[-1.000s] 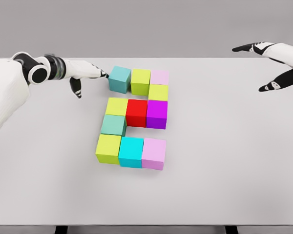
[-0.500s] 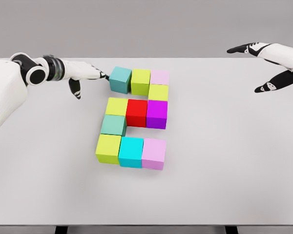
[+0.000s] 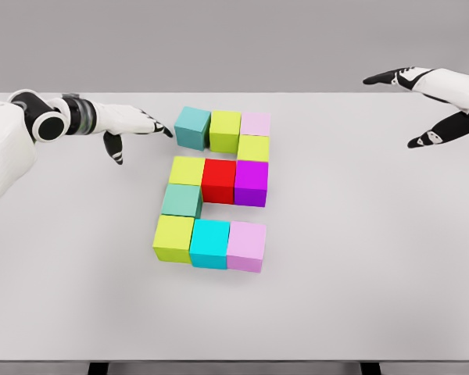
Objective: Assemble the squares on the desktop into the number 2
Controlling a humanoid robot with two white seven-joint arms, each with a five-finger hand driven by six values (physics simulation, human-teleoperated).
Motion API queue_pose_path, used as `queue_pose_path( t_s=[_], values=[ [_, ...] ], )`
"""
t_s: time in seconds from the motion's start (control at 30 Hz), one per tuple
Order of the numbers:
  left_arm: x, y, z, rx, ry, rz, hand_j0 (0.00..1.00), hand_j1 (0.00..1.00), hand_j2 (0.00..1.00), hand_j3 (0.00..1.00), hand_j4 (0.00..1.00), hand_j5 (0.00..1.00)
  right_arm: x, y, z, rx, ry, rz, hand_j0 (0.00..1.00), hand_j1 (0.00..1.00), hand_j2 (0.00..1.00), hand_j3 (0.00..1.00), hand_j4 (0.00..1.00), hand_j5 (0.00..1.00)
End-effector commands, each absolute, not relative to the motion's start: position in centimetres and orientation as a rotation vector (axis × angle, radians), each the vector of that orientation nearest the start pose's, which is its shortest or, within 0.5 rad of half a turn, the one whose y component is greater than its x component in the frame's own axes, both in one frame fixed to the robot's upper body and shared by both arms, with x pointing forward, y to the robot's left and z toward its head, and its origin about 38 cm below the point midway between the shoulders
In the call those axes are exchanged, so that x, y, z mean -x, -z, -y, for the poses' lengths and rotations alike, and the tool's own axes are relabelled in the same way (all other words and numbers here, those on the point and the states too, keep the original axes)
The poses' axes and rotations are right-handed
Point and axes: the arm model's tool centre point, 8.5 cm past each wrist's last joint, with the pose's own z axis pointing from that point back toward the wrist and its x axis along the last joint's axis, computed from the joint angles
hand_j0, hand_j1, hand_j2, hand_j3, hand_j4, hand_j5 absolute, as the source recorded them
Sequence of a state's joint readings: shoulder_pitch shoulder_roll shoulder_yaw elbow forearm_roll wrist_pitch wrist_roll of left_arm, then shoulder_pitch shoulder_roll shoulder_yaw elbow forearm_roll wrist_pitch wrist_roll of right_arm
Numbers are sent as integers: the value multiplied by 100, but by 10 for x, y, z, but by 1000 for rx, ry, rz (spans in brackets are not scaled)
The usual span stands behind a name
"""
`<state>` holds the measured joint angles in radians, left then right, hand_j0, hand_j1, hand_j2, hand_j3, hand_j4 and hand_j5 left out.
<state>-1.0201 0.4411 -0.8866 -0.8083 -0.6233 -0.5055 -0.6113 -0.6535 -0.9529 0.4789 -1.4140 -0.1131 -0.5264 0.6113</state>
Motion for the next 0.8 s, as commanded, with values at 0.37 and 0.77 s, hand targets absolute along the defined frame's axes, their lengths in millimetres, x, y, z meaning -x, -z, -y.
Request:
queue_pose_path(
  t_s=[0.37, 0.77],
  values=[
    [-546, -178, -251, -472, 2131, 972, 99, 99, 99, 99, 99, 99, -433, -295, 374, 259, -1651, 1614, 100, 100, 100, 100, 100, 100],
    [-550, -172, -260, -474, 2090, 936, 98, 98, 98, 98, 98, 98, -434, -298, 374, 265, -1653, 1618, 100, 100, 100, 100, 100, 100]
  ],
)
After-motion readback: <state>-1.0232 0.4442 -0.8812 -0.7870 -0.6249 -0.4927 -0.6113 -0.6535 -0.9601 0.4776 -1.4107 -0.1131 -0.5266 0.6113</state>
